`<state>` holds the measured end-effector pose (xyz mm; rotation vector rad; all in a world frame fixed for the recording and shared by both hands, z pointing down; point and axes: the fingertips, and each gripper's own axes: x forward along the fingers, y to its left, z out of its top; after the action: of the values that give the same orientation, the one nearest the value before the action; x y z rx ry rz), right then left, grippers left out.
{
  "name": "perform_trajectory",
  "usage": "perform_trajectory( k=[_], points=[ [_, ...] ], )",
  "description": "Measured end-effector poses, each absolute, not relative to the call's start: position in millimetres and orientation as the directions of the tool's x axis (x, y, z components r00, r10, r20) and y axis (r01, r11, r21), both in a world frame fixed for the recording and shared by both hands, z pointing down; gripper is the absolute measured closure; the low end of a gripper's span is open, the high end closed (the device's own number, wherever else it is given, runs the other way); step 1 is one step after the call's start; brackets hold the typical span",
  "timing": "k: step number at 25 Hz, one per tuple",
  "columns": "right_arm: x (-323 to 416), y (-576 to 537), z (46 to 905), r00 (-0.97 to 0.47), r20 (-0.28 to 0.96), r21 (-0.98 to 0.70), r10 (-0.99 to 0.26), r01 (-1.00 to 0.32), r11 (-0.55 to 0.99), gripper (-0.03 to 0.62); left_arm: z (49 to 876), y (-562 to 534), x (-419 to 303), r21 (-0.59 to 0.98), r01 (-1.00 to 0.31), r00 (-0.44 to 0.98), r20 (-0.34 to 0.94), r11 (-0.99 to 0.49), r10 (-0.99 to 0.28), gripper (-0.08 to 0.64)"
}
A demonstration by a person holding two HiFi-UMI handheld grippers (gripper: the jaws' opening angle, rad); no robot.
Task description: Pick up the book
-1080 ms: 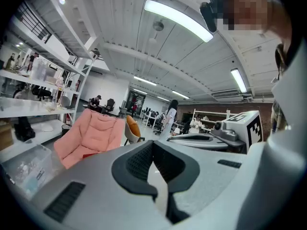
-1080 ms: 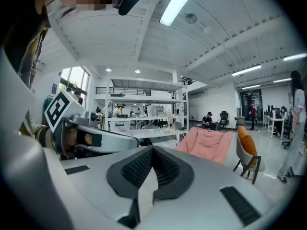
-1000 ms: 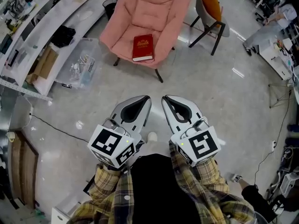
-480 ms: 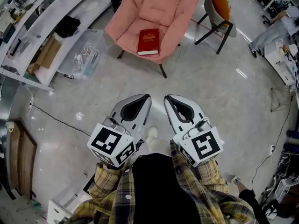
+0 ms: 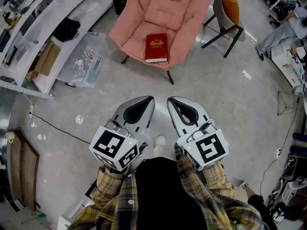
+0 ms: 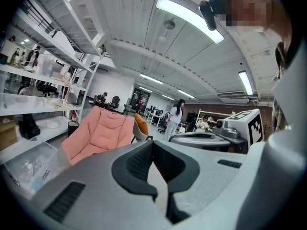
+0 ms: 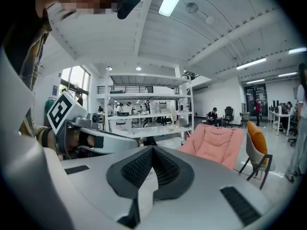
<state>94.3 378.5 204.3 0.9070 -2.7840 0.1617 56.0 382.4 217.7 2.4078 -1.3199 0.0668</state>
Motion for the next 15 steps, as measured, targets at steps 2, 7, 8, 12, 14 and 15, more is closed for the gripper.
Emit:
perform_trajectory(
  k=[2, 7, 8, 12, 14, 15],
  points=[
    [73.9, 361.6, 203.2, -0.790, 0.229, -0.038, -0.569, -0.591, 0.806, 0.577, 217.8, 365.5, 38.0, 0.310, -0.819, 0.557, 0.232, -0.483, -0.797, 0.555],
    [25.0, 317.5, 203.3, -0.783, 0.236, -0.052, -0.576, -0.602, 0.797, 0.577, 212.5, 320.7, -13.1, 0.302, -0.815, 0.566, 0.226, -0.495, -0.793, 0.555],
    [16.5, 309.3, 203.8, -0.780, 0.236, -0.062, -0.580, -0.608, 0.792, 0.577, 213.1, 313.5, -22.7, 0.302, -0.813, 0.569, 0.229, -0.498, -0.790, 0.555],
    [-9.5, 281.9, 204.8, -0.761, 0.240, -0.079, -0.603, -0.634, 0.769, 0.577, 221.2, 290.1, -52.8, 0.314, -0.802, 0.586, 0.250, -0.508, -0.770, 0.555],
    [-17.7, 271.0, 208.0, -0.748, 0.246, -0.087, -0.616, -0.650, 0.755, 0.577, 225.3, 278.3, -62.7, 0.322, -0.793, 0.599, 0.257, -0.517, -0.758, 0.555],
    [-20.7, 266.6, 210.3, -0.741, 0.252, -0.090, -0.622, -0.658, 0.747, 0.577, 227.6, 273.5, -66.5, 0.327, -0.788, 0.606, 0.260, -0.522, -0.752, 0.555]
  ],
)
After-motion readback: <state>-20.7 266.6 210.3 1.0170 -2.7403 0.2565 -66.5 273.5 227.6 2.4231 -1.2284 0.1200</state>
